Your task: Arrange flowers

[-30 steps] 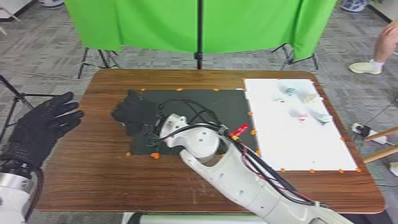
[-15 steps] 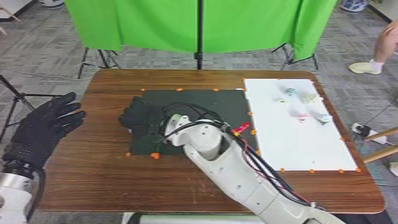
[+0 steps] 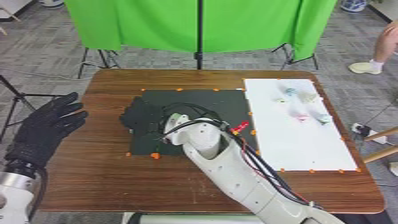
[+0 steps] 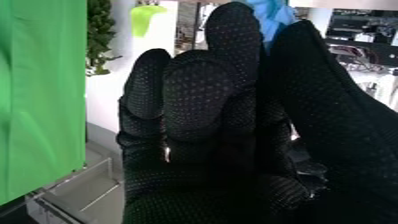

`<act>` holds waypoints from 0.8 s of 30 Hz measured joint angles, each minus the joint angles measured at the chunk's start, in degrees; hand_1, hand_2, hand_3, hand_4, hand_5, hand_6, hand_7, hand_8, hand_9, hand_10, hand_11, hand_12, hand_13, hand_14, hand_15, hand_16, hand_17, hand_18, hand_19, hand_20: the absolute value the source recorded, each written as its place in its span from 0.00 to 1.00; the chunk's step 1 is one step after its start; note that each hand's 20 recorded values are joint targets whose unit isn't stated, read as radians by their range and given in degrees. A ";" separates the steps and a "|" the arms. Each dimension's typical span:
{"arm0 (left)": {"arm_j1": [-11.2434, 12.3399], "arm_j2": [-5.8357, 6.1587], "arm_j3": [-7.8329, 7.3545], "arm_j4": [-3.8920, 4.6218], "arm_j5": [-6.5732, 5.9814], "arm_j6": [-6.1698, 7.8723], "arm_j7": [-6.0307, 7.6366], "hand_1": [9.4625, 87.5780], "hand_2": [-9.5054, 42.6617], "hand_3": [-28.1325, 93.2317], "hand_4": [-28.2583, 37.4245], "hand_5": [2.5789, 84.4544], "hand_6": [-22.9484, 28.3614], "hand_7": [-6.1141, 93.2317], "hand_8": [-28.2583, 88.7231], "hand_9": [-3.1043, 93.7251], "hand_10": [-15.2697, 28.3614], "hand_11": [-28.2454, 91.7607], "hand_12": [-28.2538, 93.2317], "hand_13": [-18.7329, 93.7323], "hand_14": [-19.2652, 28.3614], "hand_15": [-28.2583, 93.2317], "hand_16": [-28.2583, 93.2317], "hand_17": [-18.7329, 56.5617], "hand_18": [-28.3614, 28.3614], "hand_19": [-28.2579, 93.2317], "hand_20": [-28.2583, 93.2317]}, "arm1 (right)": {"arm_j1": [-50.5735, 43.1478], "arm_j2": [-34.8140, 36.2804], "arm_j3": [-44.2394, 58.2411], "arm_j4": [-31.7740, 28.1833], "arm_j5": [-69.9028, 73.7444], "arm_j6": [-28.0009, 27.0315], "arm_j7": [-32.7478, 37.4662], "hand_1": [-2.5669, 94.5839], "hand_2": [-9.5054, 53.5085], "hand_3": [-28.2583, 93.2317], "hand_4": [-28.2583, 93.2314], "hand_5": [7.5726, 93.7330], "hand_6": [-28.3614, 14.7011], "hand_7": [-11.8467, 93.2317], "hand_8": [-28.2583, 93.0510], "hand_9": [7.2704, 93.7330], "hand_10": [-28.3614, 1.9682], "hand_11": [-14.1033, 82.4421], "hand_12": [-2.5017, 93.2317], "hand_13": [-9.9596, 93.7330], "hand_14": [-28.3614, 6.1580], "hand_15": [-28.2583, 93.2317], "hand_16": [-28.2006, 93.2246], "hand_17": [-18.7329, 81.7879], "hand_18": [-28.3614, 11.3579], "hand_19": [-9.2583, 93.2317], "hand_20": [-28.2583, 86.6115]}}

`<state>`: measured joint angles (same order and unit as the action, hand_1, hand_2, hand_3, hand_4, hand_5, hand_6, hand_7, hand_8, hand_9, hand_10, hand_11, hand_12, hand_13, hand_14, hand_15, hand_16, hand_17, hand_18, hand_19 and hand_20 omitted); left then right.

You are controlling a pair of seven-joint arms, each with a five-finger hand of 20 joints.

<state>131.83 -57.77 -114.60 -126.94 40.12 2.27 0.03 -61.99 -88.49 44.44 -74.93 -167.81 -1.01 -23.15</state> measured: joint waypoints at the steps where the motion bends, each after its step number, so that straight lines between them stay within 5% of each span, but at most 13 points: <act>1: 0.02 0.00 0.00 0.00 0.00 0.00 0.00 0.22 0.21 0.82 0.01 0.39 0.52 0.31 0.13 0.32 0.63 0.50 0.35 0.36 0.71 0.65 0.19 0.14 0.87 0.64 0.29 | 0.06 -0.01 0.05 0.15 0.00 -0.12 0.00 0.53 0.00 0.91 0.00 0.77 0.68 0.58 0.10 0.96 0.88 0.33 0.55 0.84 0.79 0.75 0.53 0.50 0.33 0.85 0.59; 24: 0.21 -0.35 -0.09 -0.03 0.01 -0.03 0.23 0.22 0.21 0.82 0.01 0.39 0.52 0.31 0.13 0.32 0.63 0.51 0.34 0.36 0.71 0.64 0.19 0.14 0.87 0.64 0.29 | 1.23 0.93 0.01 1.45 0.01 -4.99 -1.12 0.53 0.00 0.90 0.00 0.76 0.69 0.58 0.10 0.95 0.89 0.33 0.55 0.83 0.79 0.74 0.54 0.49 0.33 0.84 0.59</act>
<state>132.04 -58.13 -114.69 -126.97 40.13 2.24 0.26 -60.77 -87.56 44.44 -73.48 -167.80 -6.01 -24.27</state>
